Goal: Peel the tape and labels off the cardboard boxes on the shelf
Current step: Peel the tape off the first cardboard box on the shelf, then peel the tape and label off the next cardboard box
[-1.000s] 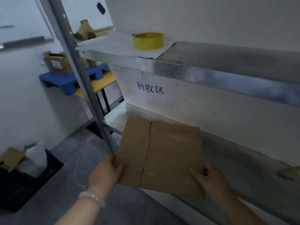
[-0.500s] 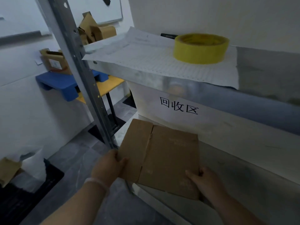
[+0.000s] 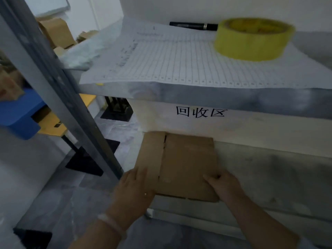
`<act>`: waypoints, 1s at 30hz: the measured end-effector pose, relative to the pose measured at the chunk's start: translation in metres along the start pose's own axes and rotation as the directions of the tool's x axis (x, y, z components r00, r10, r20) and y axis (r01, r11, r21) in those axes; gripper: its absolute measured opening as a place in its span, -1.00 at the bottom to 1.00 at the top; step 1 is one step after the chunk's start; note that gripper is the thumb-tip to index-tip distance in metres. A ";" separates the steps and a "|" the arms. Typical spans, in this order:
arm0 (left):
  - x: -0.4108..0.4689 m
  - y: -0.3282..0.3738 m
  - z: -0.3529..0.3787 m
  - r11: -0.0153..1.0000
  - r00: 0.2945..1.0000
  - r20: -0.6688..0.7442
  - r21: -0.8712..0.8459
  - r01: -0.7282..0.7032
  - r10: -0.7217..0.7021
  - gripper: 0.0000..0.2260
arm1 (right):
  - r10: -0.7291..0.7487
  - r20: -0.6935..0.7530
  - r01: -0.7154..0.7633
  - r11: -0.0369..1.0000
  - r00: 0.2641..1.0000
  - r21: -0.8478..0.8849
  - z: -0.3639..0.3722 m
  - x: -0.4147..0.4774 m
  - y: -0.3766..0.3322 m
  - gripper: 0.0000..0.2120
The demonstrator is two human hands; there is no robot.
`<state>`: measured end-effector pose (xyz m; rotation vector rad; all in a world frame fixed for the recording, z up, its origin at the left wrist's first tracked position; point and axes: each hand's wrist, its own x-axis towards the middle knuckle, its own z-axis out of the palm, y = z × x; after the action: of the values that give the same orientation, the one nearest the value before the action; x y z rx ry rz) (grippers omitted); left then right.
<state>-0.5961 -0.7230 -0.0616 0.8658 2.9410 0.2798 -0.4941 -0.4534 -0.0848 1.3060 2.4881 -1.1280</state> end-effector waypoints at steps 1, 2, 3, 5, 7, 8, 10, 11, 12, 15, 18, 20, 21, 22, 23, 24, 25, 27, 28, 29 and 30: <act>0.001 -0.001 0.002 0.997 0.998 0.002 -0.032 -0.070 0.070 -0.42 | 0.018 -0.022 -0.018 1.000 1.000 -0.012 0.002 -0.003 -0.004 -0.44; 0.004 0.001 0.000 0.992 0.993 0.022 -0.057 -0.111 0.112 -0.42 | 0.031 -0.043 -0.031 1.000 0.999 -0.004 0.003 -0.005 -0.006 -0.41; 0.008 0.002 0.001 0.986 0.988 0.025 -0.066 -0.152 0.154 -0.44 | 0.037 -0.069 -0.036 0.999 0.997 0.017 0.003 -0.009 -0.009 -0.37; 0.017 0.009 -0.001 0.973 0.975 0.022 -0.074 -0.219 0.221 -0.44 | 0.032 -0.113 -0.028 0.999 0.993 0.038 0.002 -0.017 -0.009 -0.25; 0.024 0.021 -0.007 0.963 0.964 0.079 -0.111 -0.245 0.254 -0.38 | -0.020 -0.139 0.019 1.000 0.990 -0.012 -0.005 -0.030 -0.005 -0.18; 0.028 0.027 -0.006 0.955 0.957 0.068 -0.117 -0.274 0.283 -0.35 | -0.068 -0.162 0.060 0.997 0.984 -0.057 -0.010 -0.038 -0.002 -0.18; 0.034 0.046 -0.007 0.929 0.932 0.026 -0.101 -0.356 0.360 -0.34 | -0.158 -0.219 0.137 0.985 0.963 -0.110 -0.024 -0.055 0.010 -0.24; 0.039 0.057 -0.005 0.914 0.916 0.018 -0.083 -0.398 0.401 -0.37 | -0.199 -0.243 0.167 0.975 0.949 -0.144 -0.032 -0.063 0.018 -0.26; 0.043 0.070 -0.005 0.899 0.901 0.011 -0.070 -0.433 0.435 -0.41 | -0.228 -0.265 0.178 0.964 0.937 -0.197 -0.041 -0.070 0.026 -0.27; 0.050 0.119 -0.005 0.815 0.818 -0.013 -0.090 -0.573 0.574 -0.47 | -0.286 -0.374 0.163 0.931 0.882 -0.327 -0.069 -0.092 0.051 -0.20; 0.042 0.184 -0.010 0.709 0.714 -0.088 -0.084 -0.700 0.695 -0.47 | -0.335 -0.495 0.143 0.911 0.802 -0.386 -0.103 -0.114 0.084 -0.27; 0.032 0.233 -0.015 0.656 0.657 -0.118 -0.057 -0.753 0.744 -0.48 | -0.315 -0.515 0.101 0.910 0.797 -0.402 -0.128 -0.129 0.112 -0.30; 0.026 0.258 -0.016 0.630 0.631 -0.131 -0.054 -0.775 0.765 -0.48 | -0.298 -0.528 0.071 0.911 0.796 -0.406 -0.142 -0.137 0.129 -0.31; 0.021 0.283 -0.017 0.605 0.606 -0.144 -0.055 -0.794 0.782 -0.48 | -0.268 -0.541 0.036 0.916 0.797 -0.400 -0.155 -0.145 0.147 -0.30; 0.014 0.310 -0.017 0.584 0.585 -0.155 -0.053 -0.810 0.796 -0.47 | -0.238 -0.560 0.000 0.920 0.794 -0.391 -0.169 -0.153 0.166 -0.28; 0.006 0.337 -0.017 0.568 0.568 -0.163 -0.049 -0.822 0.807 -0.47 | -0.211 -0.577 -0.032 0.924 0.789 -0.382 -0.183 -0.162 0.185 -0.26; -0.003 0.365 -0.015 0.550 0.549 -0.177 -0.049 -0.834 0.817 -0.46 | -0.192 -0.595 -0.061 0.924 0.780 -0.378 -0.199 -0.171 0.203 -0.24; -0.023 0.420 -0.013 0.507 0.508 -0.198 -0.060 -0.860 0.838 -0.44 | -0.165 -0.624 -0.099 0.925 0.764 -0.367 -0.232 -0.190 0.238 -0.19; -0.033 0.447 -0.010 0.482 0.484 -0.202 -0.067 -0.874 0.851 -0.43 | -0.153 -0.637 -0.116 0.925 0.756 -0.361 -0.249 -0.199 0.257 -0.17; -0.043 0.473 -0.009 0.454 0.458 -0.217 -0.074 -0.888 0.862 -0.43 | -0.142 -0.652 -0.138 0.923 0.745 -0.358 -0.265 -0.210 0.275 -0.16; -0.053 0.499 -0.007 0.429 0.436 -0.232 -0.083 -0.899 0.869 -0.42 | -0.131 -0.669 -0.162 0.920 0.731 -0.357 -0.280 -0.221 0.293 -0.16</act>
<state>-0.2872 -0.3408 0.0415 2.3911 2.1342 0.6823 -0.0739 -0.3119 0.0429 1.8356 2.9353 -0.0548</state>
